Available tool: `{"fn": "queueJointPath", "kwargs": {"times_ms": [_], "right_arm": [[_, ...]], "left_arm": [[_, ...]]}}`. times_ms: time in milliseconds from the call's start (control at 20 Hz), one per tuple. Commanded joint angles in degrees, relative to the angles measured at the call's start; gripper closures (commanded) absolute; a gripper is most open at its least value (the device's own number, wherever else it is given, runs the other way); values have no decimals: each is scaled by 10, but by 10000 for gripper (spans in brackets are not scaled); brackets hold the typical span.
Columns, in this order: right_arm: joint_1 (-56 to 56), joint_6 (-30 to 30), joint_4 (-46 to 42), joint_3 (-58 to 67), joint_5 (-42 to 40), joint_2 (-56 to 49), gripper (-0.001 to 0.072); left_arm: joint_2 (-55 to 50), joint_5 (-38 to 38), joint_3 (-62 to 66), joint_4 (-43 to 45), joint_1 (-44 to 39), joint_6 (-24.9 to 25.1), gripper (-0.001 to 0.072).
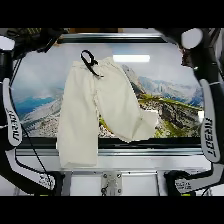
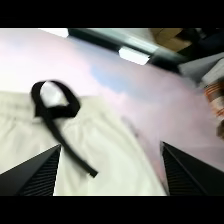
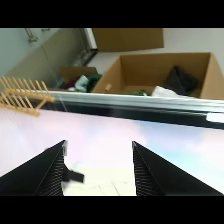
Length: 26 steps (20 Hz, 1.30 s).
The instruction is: Fold the clothes and pants, and hang the long-sleeved shirts on hangers.
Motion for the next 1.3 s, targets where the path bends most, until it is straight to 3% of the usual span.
{"fn": "queueJointPath", "kwargs": {"times_ms": [0,100,250,450,550,750,1150,1200,1250], "right_arm": [[-34,0,-75,-30,171,84,272],[-40,-1,-106,-107,241,146,271],[-44,0,-108,-274,317,246,271],[-44,2,-107,-477,345,330,249],[-44,3,-106,-549,345,344,15],[-44,5,-90,-626,325,344,11],[-44,11,-90,-665,269,332,11],[-44,11,-92,-669,269,327,11],[-44,11,-92,-677,269,321,11]], "left_arm": [[61,-161,-69,202,50,-51,33],[131,-169,-190,254,73,-50,33],[221,-182,-392,267,106,-37,33],[286,-171,-627,266,136,2,33],[297,-167,-705,265,136,12,33],[303,-152,-779,257,123,14,33],[303,-149,-814,219,47,10,34],[303,-148,-809,216,34,10,55],[303,-148,-801,217,24,10,308]]}}
